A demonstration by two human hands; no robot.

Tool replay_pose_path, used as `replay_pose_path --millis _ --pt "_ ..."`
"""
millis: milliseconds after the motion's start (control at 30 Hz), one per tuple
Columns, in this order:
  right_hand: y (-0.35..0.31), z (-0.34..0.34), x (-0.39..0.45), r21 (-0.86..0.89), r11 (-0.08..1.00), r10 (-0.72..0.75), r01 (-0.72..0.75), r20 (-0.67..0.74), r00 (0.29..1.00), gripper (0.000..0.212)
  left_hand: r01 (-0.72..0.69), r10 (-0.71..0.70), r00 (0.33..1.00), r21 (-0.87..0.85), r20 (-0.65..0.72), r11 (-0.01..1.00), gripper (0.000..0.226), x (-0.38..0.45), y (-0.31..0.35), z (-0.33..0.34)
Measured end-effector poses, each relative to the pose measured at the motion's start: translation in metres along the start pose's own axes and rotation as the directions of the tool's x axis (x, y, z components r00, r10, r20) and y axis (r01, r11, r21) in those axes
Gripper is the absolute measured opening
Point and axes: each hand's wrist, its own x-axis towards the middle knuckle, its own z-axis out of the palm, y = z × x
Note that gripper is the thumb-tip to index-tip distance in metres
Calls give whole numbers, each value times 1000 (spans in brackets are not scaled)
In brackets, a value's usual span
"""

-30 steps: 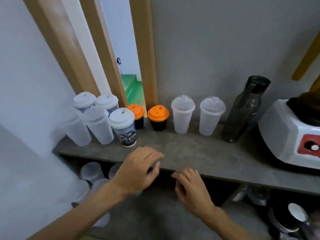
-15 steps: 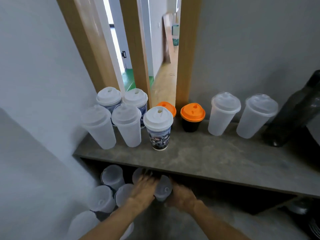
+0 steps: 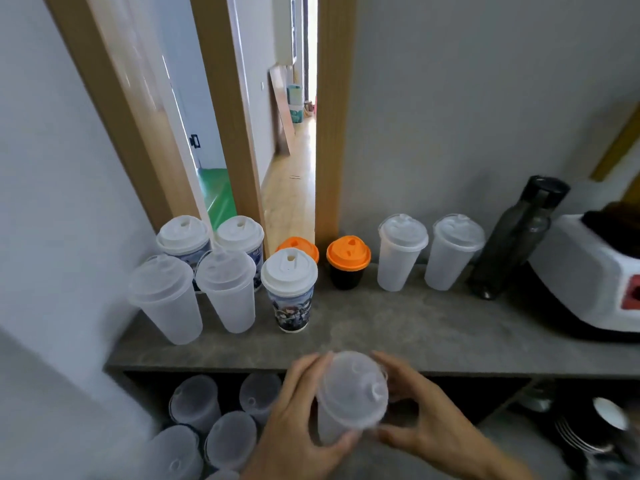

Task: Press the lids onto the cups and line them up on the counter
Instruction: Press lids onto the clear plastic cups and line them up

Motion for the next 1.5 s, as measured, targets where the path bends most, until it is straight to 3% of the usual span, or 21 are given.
replay_pose_path --millis 67,167,367,500,633,700,733,800,867,933,1033,1200,1500 --pt "-6 -19 12 18 1000 -11 12 -36 999 87 -22 22 995 -2 -94 1000 84 39 25 4" --pt "0 -27 40 46 995 85 -84 -42 995 84 -17 7 975 -43 -223 999 81 91 39 18" --pt "24 -33 71 67 995 85 -76 -142 986 72 114 -145 930 -111 -337 987 91 120 32 64" --pt "38 -49 81 -1 999 48 -49 -82 995 62 215 -263 938 -218 -224 952 109 119 21 78" --pt "35 -73 90 -161 985 77 -63 85 993 46 293 -297 954 -287 29 912 88 118 -2 79" --pt "33 -83 92 -193 980 83 -50 168 982 43 320 -318 947 -270 51 908 74 118 -8 80" --pt "36 -86 93 -192 980 72 -44 139 988 44 323 -325 945 -276 40 905 72 118 -8 81" --pt "38 -91 95 -106 993 40 -47 -67 997 40 291 -311 950 -270 -32 918 75 119 -11 86" --pt "26 -98 95 152 986 106 -69 -249 963 24 259 -287 954 -230 -93 938 81 121 -14 93" --pt "5 -107 101 355 928 200 -113 -219 955 22 245 -273 955 -209 -116 947 87 123 -16 98" --pt "-18 -117 115 374 912 222 -170 -103 970 34 230 -251 962 -180 -108 957 95 125 -17 99" --pt "-16 -113 126 423 871 277 -251 1 961 28 229 -244 966 -156 -87 961 93 124 -19 99" --pt "-15 -86 101 456 889 191 -48 -272 943 27 267 -274 958 -87 -88 960 79 128 -19 102"
